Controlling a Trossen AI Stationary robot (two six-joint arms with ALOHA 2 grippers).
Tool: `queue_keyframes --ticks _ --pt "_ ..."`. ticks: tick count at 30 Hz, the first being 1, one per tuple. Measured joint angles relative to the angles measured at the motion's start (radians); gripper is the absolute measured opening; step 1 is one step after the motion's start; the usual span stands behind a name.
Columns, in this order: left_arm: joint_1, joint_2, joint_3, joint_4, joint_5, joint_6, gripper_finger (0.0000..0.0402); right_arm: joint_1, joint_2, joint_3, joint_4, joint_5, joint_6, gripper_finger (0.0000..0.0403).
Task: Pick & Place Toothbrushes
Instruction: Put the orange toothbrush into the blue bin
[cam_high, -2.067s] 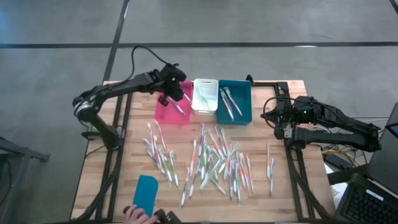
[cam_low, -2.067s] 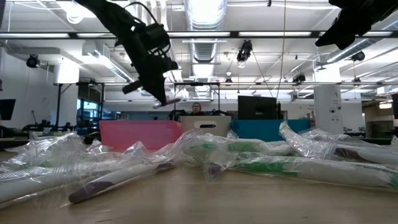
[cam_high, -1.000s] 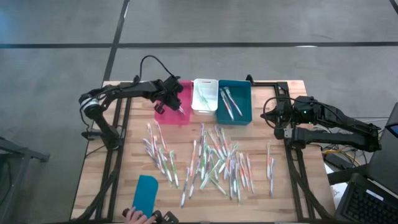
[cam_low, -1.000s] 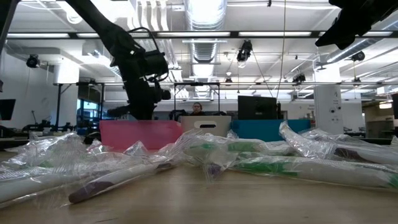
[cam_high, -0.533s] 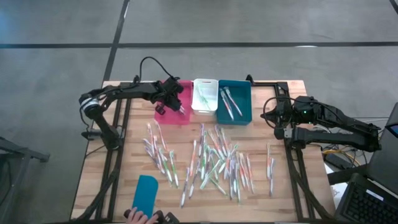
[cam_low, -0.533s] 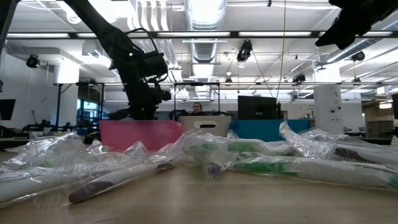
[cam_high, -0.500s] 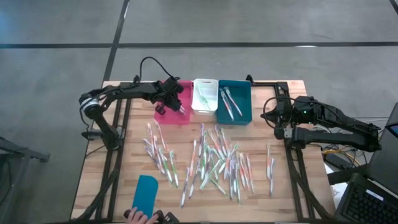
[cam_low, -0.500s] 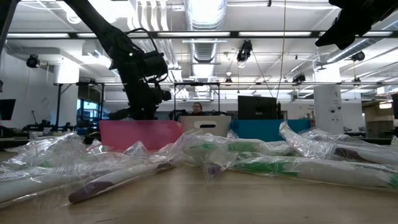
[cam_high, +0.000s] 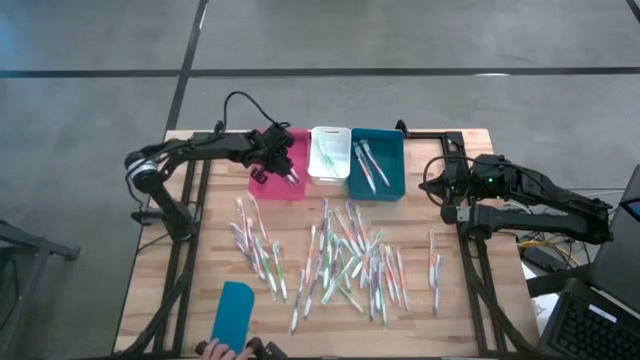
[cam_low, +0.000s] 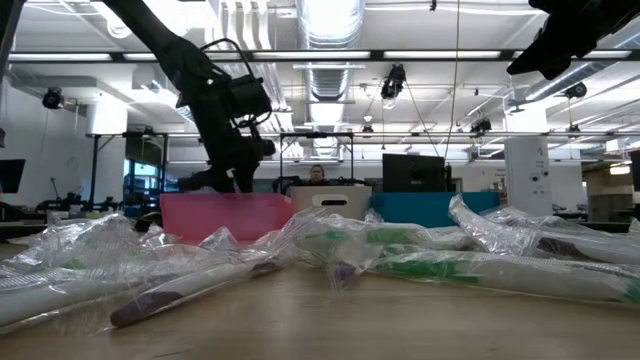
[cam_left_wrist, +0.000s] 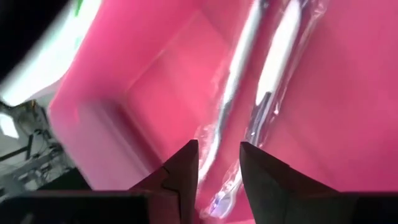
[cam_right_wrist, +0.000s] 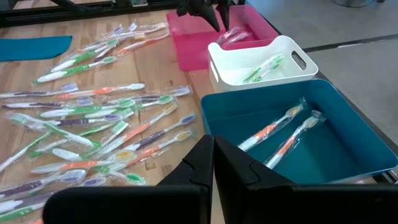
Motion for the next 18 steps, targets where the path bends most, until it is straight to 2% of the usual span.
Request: queue_keyframes --ticks 9,18 --pt "-0.077 -0.129 0.001 -0.002 -0.016 -0.118 0.0113 0.000 0.000 0.000 0.000 0.000 0.000 0.0008" --pt "-0.166 -0.282 -0.003 -0.007 0.008 -0.574 0.0111 0.000 0.000 0.000 0.000 0.000 0.000 0.0008"
